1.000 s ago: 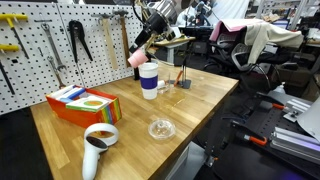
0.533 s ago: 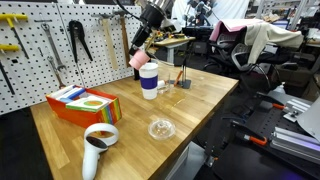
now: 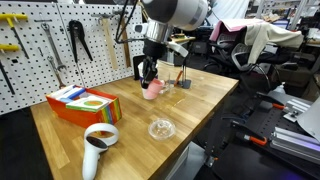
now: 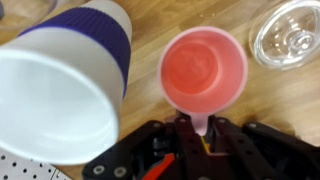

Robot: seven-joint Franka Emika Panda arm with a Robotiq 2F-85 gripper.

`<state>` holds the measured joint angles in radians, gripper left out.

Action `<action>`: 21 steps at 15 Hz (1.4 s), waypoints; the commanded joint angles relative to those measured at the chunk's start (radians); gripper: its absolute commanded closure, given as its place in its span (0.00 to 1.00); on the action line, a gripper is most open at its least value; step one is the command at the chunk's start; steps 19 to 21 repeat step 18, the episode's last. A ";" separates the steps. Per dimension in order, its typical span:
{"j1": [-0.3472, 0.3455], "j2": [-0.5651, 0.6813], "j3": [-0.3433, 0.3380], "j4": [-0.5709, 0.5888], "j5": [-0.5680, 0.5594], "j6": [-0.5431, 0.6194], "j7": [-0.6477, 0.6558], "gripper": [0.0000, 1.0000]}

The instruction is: Pour the contents of the pink cup into the white and blue cup

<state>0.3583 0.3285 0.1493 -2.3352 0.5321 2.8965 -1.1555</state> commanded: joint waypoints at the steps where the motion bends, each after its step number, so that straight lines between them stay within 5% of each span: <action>1: 0.167 0.071 -0.163 0.003 -0.195 0.048 0.228 0.96; 5: 0.338 0.149 -0.323 0.053 -0.330 0.005 0.433 0.96; 6: 0.267 0.152 -0.267 0.058 -0.488 0.007 0.571 0.96; 8: 0.226 0.141 -0.219 0.079 -0.605 -0.023 0.689 0.58; 9: 0.197 0.136 -0.188 0.086 -0.650 -0.038 0.742 0.53; 10: 0.173 0.144 -0.170 0.070 -0.699 0.003 0.763 0.70; 13: 0.146 0.145 -0.143 0.085 -0.727 -0.013 0.802 0.53; 21: 0.141 0.145 -0.139 0.085 -0.726 -0.014 0.801 0.53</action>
